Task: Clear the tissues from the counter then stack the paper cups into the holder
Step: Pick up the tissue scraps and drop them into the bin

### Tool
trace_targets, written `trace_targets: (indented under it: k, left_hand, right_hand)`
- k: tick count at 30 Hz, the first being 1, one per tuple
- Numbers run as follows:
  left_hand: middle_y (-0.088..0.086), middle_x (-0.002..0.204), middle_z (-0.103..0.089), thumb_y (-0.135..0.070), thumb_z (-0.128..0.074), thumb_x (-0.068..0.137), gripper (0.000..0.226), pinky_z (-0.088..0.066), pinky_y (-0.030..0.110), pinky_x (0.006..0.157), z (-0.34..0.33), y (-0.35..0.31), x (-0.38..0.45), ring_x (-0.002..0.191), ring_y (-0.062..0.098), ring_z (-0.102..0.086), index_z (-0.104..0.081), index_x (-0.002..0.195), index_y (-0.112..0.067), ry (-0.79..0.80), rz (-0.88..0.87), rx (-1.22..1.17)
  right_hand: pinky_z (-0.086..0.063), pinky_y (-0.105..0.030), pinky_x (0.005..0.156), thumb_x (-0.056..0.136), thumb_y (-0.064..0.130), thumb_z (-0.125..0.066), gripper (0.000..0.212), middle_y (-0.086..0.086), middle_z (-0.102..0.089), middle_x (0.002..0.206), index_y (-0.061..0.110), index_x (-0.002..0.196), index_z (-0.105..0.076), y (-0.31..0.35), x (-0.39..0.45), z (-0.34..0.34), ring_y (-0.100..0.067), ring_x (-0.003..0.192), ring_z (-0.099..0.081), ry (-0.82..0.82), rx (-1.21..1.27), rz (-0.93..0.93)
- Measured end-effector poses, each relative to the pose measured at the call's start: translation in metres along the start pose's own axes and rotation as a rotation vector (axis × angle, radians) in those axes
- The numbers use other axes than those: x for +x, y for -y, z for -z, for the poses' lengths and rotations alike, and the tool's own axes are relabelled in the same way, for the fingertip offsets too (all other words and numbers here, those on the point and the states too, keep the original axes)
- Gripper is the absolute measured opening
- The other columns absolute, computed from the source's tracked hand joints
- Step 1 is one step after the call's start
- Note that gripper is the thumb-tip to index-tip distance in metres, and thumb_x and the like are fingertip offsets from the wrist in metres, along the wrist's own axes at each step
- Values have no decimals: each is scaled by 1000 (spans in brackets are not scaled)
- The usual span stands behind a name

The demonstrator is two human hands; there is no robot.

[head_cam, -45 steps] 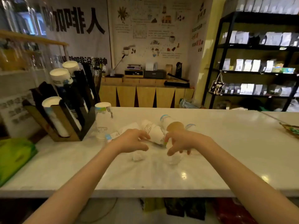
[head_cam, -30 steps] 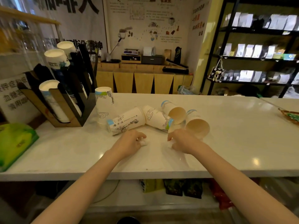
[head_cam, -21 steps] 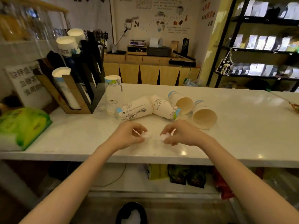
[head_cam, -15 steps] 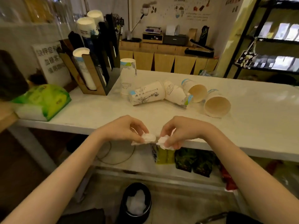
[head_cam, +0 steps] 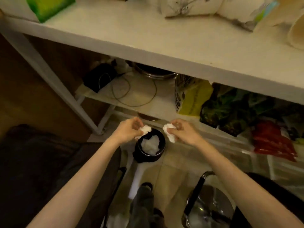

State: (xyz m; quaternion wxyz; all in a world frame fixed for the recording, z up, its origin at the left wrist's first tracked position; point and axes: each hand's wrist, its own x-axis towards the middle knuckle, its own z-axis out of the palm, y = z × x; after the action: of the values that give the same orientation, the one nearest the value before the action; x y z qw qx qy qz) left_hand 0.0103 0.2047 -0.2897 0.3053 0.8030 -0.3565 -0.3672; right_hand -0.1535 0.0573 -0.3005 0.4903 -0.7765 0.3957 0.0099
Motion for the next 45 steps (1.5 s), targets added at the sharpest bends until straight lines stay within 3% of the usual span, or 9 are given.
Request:
trace_targets:
  k: [3,6,12,17,20,27,35,42,45]
  left_hand:
    - [11,95,-65,-6,-62,77,12,-48,27,71,-40,57,38,91,23,-61,-62,87,-11,-13,88,-30]
    - [17,101,-65,-3,-60,78,12,-40,23,70,-82,116,79,95,29,-60,-63,90,-2,-32,136,10]
    - [25,102,-63,-1,-55,83,6,-44,37,79,-167,221,164,96,36,-58,-60,86,1,-144,216,-28]
    - [19,89,-62,-6,-52,85,13,-38,25,67,-221,267,209,84,31,-58,-61,86,3,-167,205,4]
    - [22,99,-61,-6,-51,85,14,-42,30,74,-249,287,237,92,34,-58,-60,91,3,-191,204,25]
    - [22,108,-57,-9,-51,88,17,-47,43,88,-287,336,277,95,33,-58,-58,94,5,-111,247,-28]
    - [14,116,-60,-15,-52,89,20,-39,20,78,-254,311,232,104,24,-56,-57,105,-5,-67,230,-20]
    - [13,115,-55,-13,-53,88,38,-42,11,76,-182,205,161,103,19,-52,-46,124,-5,-15,155,-124]
    - [13,125,-53,-14,-59,84,51,-43,14,82,-150,150,132,108,21,-53,-40,130,-10,51,59,-99]
  right_hand:
    - [-40,-11,51,85,10,-60,28,-16,-62,105,2,112,-58,-63,41,-50,-16,82,-54,-77,108,-43]
    - [-42,-9,53,85,6,-60,26,-25,-64,106,-2,109,-59,-128,82,-99,-25,84,-57,-139,183,-132]
    - [-50,-47,83,84,10,-60,27,-24,-66,104,-1,109,-59,-226,173,-173,-39,96,-61,-109,120,-155]
    - [-50,-39,76,88,20,-54,31,-23,-65,106,2,114,-54,-284,229,-210,-37,96,-61,-97,125,-237]
    - [-51,-52,84,91,22,-49,32,-25,-62,110,2,115,-51,-309,256,-231,-40,98,-59,-96,161,-313]
    - [-47,-51,94,92,25,-46,46,-21,-54,124,9,134,-36,-358,295,-259,-38,107,-56,-62,258,-408]
    - [-50,-45,80,88,9,-49,35,-12,-59,86,3,122,-46,-321,251,-224,-30,80,-58,-82,292,-425]
    - [-47,-38,78,87,8,-52,30,-22,-62,108,4,117,-52,-211,167,-158,-35,96,-60,-37,233,-254]
    - [-49,-43,83,83,2,-57,32,-11,-63,90,3,115,-53,-161,132,-118,-27,85,-60,-51,268,-191]
